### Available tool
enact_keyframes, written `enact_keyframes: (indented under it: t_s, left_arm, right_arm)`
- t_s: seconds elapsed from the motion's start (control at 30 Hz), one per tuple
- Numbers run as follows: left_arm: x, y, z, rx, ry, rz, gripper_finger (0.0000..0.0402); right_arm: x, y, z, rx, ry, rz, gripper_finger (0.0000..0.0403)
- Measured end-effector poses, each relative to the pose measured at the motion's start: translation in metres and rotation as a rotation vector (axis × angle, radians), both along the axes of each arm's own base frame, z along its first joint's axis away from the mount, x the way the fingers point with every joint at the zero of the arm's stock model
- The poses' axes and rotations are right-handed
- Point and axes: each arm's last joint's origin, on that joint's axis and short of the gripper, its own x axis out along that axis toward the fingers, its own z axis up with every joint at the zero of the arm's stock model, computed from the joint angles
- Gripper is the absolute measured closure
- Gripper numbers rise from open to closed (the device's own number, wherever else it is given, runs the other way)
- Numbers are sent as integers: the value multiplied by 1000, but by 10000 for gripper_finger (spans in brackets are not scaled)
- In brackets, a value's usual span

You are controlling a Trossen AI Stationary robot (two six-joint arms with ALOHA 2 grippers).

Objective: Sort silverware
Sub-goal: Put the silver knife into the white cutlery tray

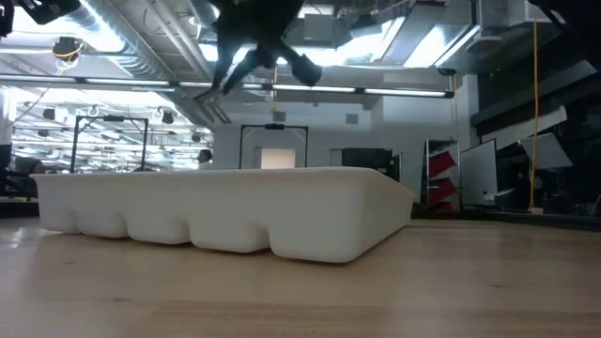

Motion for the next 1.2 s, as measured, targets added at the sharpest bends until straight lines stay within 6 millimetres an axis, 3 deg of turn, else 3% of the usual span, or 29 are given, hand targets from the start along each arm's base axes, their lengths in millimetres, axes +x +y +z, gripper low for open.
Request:
enact_keyframes:
  t_s: [0.3, 0.43, 0.97, 1.2]
  left_arm:
    - [0, 0, 0, -1, -1, 2, 355]
    - [0, 0, 0, 1, -3, 5, 355]
    - [1, 1, 1, 26, -32, 36, 355]
    - [1, 1, 1, 23, -36, 42, 355]
  right_arm:
    - [-10, 21, -64, 128, -141, -247, 366]
    - [-12, 24, -82, 174, -192, -266, 366]
    - [-13, 23, -92, 195, -203, -255, 365]
    - [-6, 25, -108, 213, -216, -248, 365]
